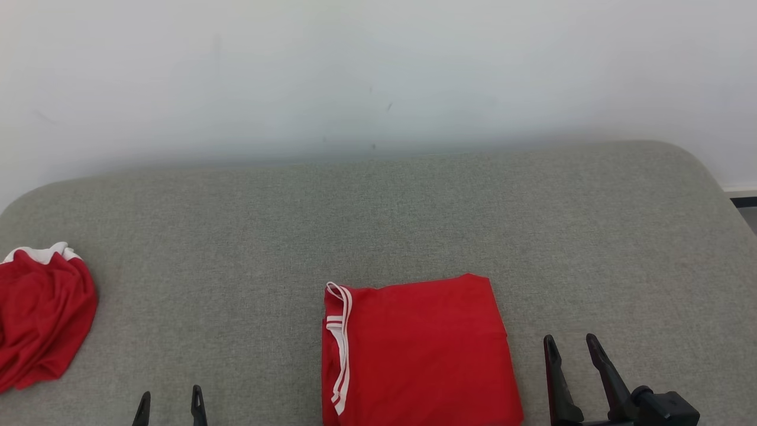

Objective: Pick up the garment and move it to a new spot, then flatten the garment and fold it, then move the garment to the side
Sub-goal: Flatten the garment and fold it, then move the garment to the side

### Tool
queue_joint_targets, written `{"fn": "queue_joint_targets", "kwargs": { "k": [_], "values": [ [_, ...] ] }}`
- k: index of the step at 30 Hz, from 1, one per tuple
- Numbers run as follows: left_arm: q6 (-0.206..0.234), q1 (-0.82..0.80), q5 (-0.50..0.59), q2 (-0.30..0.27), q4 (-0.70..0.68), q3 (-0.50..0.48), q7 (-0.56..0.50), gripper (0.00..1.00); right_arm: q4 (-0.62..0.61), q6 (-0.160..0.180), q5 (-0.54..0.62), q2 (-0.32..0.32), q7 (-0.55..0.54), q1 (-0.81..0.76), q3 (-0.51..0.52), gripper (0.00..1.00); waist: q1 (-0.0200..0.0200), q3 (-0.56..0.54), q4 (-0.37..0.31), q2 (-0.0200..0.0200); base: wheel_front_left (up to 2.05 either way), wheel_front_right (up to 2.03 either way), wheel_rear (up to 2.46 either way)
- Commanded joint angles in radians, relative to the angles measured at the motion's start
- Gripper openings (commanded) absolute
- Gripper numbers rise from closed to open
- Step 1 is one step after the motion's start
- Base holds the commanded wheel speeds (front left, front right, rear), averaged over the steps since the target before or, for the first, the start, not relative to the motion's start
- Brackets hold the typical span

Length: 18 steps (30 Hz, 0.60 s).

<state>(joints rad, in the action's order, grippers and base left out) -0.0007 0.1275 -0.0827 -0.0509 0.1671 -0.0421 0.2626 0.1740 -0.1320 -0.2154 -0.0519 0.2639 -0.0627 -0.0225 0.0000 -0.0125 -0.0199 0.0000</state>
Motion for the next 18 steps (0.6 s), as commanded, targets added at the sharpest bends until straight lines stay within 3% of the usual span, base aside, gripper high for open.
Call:
{"fn": "queue_joint_targets", "kwargs": {
  "k": [1, 18],
  "values": [
    [-0.003, 0.015, 0.010, 0.001, -0.004, -0.006, 0.003, 1.00, -0.002, 0.002, -0.007, 0.002, 0.000, -0.005, -0.003, 1.00, 0.0000, -0.001, 0.003, 0.0000, 0.00, 0.00, 0.00],
    [0.000, 0.015, 0.003, 0.001, 0.012, -0.004, 0.003, 1.00, 0.010, 0.002, -0.001, 0.003, 0.000, -0.008, -0.004, 1.00, 0.0000, -0.004, 0.022, 0.0000, 0.00, 0.00, 0.00]
  ]
}}
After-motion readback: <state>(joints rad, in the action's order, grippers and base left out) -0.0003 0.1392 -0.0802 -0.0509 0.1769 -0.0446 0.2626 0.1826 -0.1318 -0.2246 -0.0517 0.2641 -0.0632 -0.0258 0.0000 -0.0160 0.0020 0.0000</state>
